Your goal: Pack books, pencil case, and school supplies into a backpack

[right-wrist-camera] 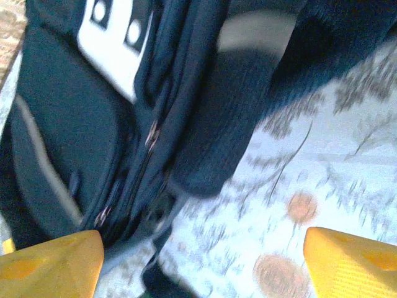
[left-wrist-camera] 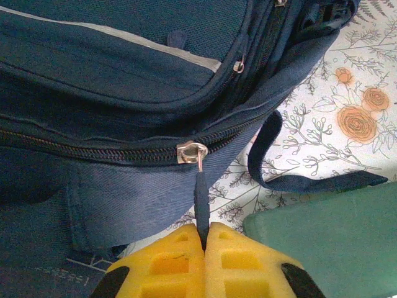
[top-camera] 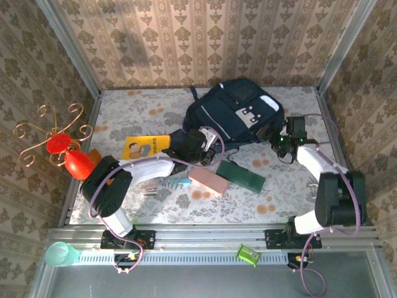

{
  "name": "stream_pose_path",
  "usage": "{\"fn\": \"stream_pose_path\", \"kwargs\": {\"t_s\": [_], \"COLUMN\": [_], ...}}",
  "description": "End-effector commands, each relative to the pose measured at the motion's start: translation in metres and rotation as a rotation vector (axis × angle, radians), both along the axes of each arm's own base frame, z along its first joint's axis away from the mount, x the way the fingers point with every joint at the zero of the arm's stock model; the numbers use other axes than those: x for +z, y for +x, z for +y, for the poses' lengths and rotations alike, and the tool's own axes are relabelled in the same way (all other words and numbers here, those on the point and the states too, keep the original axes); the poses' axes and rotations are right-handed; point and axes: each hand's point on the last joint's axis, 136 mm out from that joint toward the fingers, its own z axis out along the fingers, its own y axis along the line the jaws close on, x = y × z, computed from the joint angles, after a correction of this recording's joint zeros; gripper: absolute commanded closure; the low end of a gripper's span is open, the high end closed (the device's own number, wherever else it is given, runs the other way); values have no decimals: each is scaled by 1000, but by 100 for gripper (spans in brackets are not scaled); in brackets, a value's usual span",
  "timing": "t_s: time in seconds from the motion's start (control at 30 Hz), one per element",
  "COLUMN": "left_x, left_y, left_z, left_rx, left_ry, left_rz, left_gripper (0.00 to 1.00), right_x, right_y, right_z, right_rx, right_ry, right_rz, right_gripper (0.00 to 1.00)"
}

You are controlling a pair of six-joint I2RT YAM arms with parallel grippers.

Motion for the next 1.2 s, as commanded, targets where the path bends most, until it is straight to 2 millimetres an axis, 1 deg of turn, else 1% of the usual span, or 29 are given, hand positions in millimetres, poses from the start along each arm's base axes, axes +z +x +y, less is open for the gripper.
{"fn": "stream_pose_path", "kwargs": {"t_s": [0.0,0.1,0.2,0.23,0.33,0.43,0.5,0.57,0.73,0.8,0.9,1.0,1.07,1.13,1.17], "left_x": [-2,-3,-5,-5,-5,-9,-14,-18,-20,-20,-19,-20,-20,-17,-15], "left_y": [-10,-15,-18,-19,-22,-22,-20,-16,1,6,15,22,25,22,18], "left_z": [-14,-22,-25,-25,-24,-20,-13,-4,20,28,40,52,56,51,45], "left_rx": [-37,-60,-68,-70,-74,-69,-58,-33,20,31,53,79,90,66,45], "left_ry": [-33,-28,-24,-23,-18,3,34,59,99,114,144,162,168,147,124], "left_rz": [13,4,7,8,7,1,-4,-9,-30,-33,-47,-47,-40,-31,-19], "left_gripper": [100,100,100,100,100,100,100,100,100,100,100,100,100,100,100], "right_x": [0,-1,-5,-12,-23,-31,-35,-33,-28,-25,-21,-17,-16,-16,-17], "right_y": [-19,-17,-4,1,16,35,44,47,39,34,30,32,36,41,43], "right_z": [23,46,59,64,71,73,70,65,45,35,22,15,15,16,15], "right_rx": [15,13,-12,-24,-66,-87,-94,-97,-73,-50,-1,63,111,154,169], "right_ry": [56,120,147,165,186,193,165,148,90,74,41,24,24,21,7], "right_rz": [-7,-20,-28,-13,-15,-22,-13,-23,-23,-18,4,25,44,62,76], "right_gripper": [9,6,7,8,15,30,46,59,84,91,96,97,97,96,95]}}
